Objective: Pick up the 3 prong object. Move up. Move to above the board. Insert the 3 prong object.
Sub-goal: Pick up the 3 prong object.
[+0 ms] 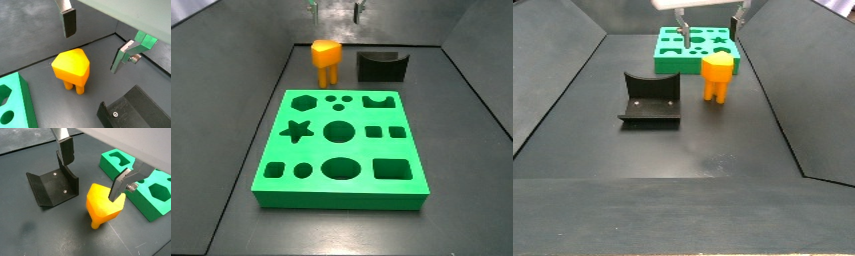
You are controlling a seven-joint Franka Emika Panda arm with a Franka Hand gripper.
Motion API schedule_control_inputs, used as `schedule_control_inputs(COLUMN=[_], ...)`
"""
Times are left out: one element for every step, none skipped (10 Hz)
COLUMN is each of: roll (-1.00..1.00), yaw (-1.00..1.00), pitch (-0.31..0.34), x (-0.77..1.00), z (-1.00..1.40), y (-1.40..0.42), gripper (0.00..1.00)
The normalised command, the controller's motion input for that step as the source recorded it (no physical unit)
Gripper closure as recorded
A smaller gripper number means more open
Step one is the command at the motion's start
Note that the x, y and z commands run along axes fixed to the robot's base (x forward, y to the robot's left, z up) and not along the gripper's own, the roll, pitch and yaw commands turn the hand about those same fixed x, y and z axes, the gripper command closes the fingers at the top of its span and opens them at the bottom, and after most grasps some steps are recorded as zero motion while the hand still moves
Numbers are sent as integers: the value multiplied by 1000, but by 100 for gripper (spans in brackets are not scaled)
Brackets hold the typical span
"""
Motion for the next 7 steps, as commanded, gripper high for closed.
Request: schedule_control_inputs(roll=[57, 49, 36, 27, 21, 16, 36], yaw=[3, 0, 6, 9, 9, 37, 77], pitch=[0, 0, 0, 0, 0, 0, 19], x=[137, 134, 137, 140, 111, 77, 149], z=[-140, -171, -177, -160, -117, -51, 0], y=[0, 0, 0, 0, 0, -9, -83], gripper=[0, 0, 0, 0, 0, 0, 0])
